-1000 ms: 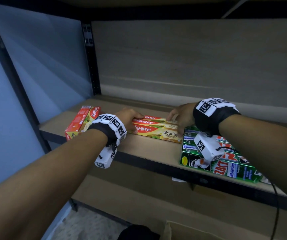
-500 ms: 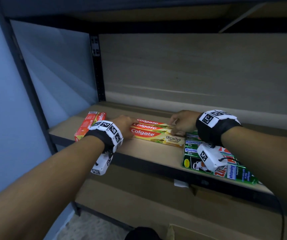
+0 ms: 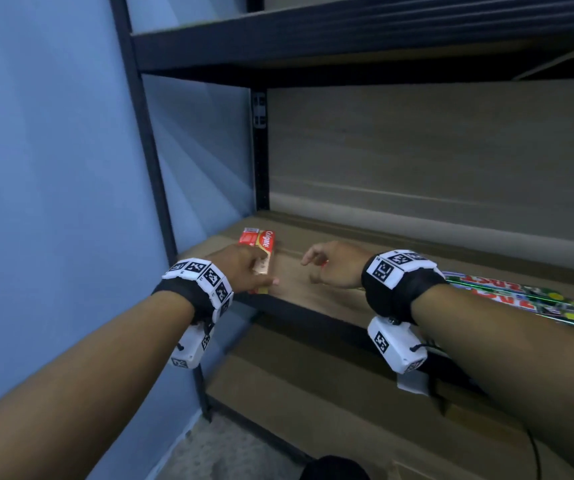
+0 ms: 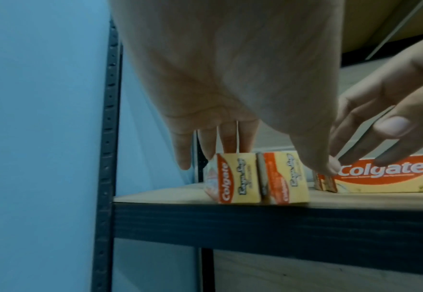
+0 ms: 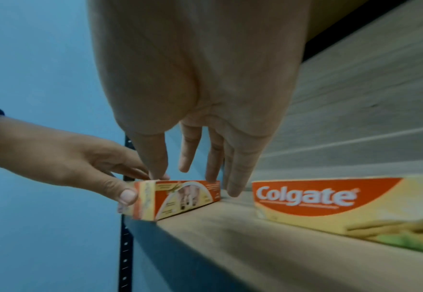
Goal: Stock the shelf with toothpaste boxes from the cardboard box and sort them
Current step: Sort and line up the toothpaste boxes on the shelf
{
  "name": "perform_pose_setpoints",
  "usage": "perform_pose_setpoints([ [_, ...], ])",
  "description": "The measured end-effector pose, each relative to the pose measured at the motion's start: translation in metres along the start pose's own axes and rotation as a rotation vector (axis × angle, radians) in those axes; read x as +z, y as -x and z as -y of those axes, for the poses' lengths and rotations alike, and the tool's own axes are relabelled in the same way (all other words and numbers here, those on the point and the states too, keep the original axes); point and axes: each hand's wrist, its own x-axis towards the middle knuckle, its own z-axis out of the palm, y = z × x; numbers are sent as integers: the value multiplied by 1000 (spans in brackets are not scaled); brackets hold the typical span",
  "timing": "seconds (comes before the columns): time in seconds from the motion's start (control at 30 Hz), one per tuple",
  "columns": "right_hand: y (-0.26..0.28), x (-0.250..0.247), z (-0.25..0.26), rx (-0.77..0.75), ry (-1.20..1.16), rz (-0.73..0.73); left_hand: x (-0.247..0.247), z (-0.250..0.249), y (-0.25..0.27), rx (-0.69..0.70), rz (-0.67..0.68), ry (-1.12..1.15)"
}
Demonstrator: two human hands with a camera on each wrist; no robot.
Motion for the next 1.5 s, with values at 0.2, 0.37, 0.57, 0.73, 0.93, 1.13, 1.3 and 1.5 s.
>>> perform_pose_setpoints([
  [0.2,-14,40,44,-116,-60,-33,-4,31,29,8,13,70],
  [0.37,-27,65,63,-199,-29,-32,-1,48,35,64,-22,75],
  [0.57,-33,75,62,-131,15,-164,6,52,28,99,-77,15],
  [0.73,-32,73,58,-130,12,-233,9,53,23,155,-147,-5],
  [0.93,-23,56,50,-121,27,-207,5,44,20,214,-196,-94],
  [1.13,-14,36,41,-65,20,-126,7,26,21,247,-176,-57],
  [1.3,0,21,31,-11,5,-40,6,8,24,290,-156,-68],
  [1.5,18,-1,20,41,14,71,7,-12,27,436,-174,-17],
])
